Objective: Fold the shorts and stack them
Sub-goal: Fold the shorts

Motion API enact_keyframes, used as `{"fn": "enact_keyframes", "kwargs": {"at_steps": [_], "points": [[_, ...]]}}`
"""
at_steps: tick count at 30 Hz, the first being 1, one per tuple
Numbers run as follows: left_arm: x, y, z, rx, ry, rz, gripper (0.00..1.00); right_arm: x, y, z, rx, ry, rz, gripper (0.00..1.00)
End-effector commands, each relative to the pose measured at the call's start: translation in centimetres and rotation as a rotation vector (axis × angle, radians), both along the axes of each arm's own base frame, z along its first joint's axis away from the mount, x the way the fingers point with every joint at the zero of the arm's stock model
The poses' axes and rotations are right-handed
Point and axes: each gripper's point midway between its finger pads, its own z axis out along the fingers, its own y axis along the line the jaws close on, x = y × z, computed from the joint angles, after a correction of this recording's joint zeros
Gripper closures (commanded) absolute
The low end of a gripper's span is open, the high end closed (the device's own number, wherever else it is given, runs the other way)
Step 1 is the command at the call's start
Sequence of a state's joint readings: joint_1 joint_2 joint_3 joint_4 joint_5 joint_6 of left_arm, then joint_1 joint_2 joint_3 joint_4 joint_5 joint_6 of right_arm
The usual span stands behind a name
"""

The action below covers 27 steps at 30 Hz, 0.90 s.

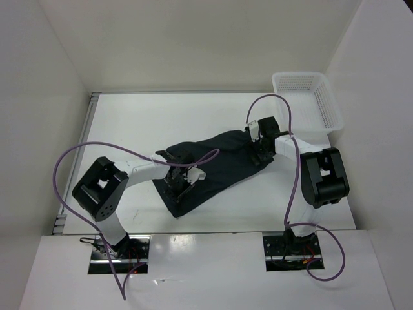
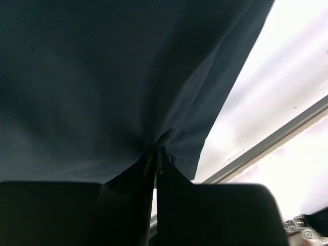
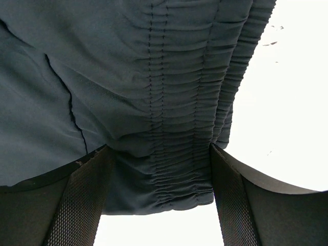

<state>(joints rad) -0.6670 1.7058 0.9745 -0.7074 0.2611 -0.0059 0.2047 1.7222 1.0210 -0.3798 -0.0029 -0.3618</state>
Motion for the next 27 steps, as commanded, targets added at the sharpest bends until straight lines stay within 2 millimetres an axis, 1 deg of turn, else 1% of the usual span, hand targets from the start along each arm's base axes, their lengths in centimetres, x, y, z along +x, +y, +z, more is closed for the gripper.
{"fn": "enact_keyframes", "kwargs": {"at_steps": [1,2,3,4,5,6,7,8,9,10,11,12,13,14,15,16,17,18,19,21,22,23,24,25,26,27], "points": [[-1.1,1.6,-2.1,0.071,0.030,-0.006,0.99,-0.5,0.9,0.3,0.068,0.020,-0.007,0.22],[-1.0,2.0,-2.0,0.077,0.039,0.009,0.99,-0.8,1.2,0.5,0.084,0.026,-0.009,0.22],[-0.8,2.2,-2.0,0.077,0.039,0.023,1.00,-1.0,1.9,1.0,0.112,0.028,-0.019,0.22],[-1.1,2.9,-2.1,0.091,0.058,0.036,1.00,-1.4,2.2,0.9,0.131,0.042,-0.022,0.22],[-0.7,3.8,-2.2,0.118,0.054,0.060,1.00,-2.1,2.7,1.1,0.164,0.061,-0.016,0.22],[-0.7,4.8,-2.4,0.151,0.042,0.070,1.00,-2.5,3.0,1.2,0.186,0.067,-0.026,0.22],[1.1,5.5,-2.6,0.177,-0.048,0.089,1.00,-2.8,3.1,1.1,0.194,0.080,-0.022,0.22],[3.1,8.0,-2.7,0.261,-0.111,0.151,1.00,-3.4,3.3,1.1,0.206,0.095,-0.026,0.22],[4.2,9.2,-2.5,0.292,-0.137,0.189,1.00,-3.4,3.4,1.1,0.214,0.097,-0.021,0.22],[6.2,9.6,-1.9,0.299,-0.177,0.230,1.00,-3.8,3.5,1.1,0.223,0.101,-0.017,0.22],[7.5,10.2,-1.6,0.304,-0.193,0.265,1.00,-3.8,3.5,1.1,0.223,0.102,-0.017,0.22],[8.8,11.5,-1.5,0.330,-0.207,0.315,1.00,-3.7,3.3,1.4,0.215,0.090,-0.021,0.22],[10.0,12.0,-1.1,0.338,-0.242,0.338,1.00,-3.6,3.3,1.4,0.210,0.088,-0.012,0.22],[11.2,12.4,-0.8,0.351,-0.285,0.357,1.00,-3.1,3.2,1.8,0.205,0.072,-0.014,0.22],[13.0,13.5,-0.6,0.397,-0.360,0.386,1.00,-2.6,3.3,2.6,0.204,0.046,0.000,0.22],[13.5,14.0,-0.4,0.420,-0.391,0.394,1.00,-2.2,3.3,2.8,0.201,0.035,0.011,0.21],[13.8,14.4,-0.6,0.445,-0.403,0.397,1.00,-2.2,3.5,3.1,0.209,0.038,0.015,0.21],[14.4,15.0,-0.2,0.463,-0.423,0.415,1.00,-1.5,3.8,3.9,0.218,0.015,0.032,0.21],[14.7,15.0,-0.1,0.466,-0.437,0.420,1.00,-1.5,4.3,4.3,0.241,0.020,0.046,0.19],[15.1,15.4,-0.1,0.481,-0.465,0.428,1.00,-0.7,5.1,5.8,0.274,-0.005,0.078,0.18],[15.1,15.9,-0.1,0.503,-0.486,0.435,0.99,-0.5,5.5,6.4,0.289,-0.007,0.099,0.17],[14.7,16.2,-0.3,0.516,-0.481,0.433,0.99,0.2,6.4,8.0,0.330,-0.031,0.127,0.17],[14.8,16.1,0.0,0.511,-0.490,0.436,0.99,0.8,6.8,8.5,0.345,-0.040,0.137,0.17],[14.3,16.3,-0.4,0.519,-0.476,0.431,0.99,1.5,7.1,9.1,0.357,-0.054,0.146,0.17],[13.5,16.6,-0.7,0.526,-0.464,0.426,0.99,2.9,7.6,10.2,0.378,-0.074,0.122,0.15],[13.1,16.6,-0.5,0.531,-0.472,0.417,0.99,3.8,7.8,10.7,0.390,-0.089,0.112,0.15]]}}
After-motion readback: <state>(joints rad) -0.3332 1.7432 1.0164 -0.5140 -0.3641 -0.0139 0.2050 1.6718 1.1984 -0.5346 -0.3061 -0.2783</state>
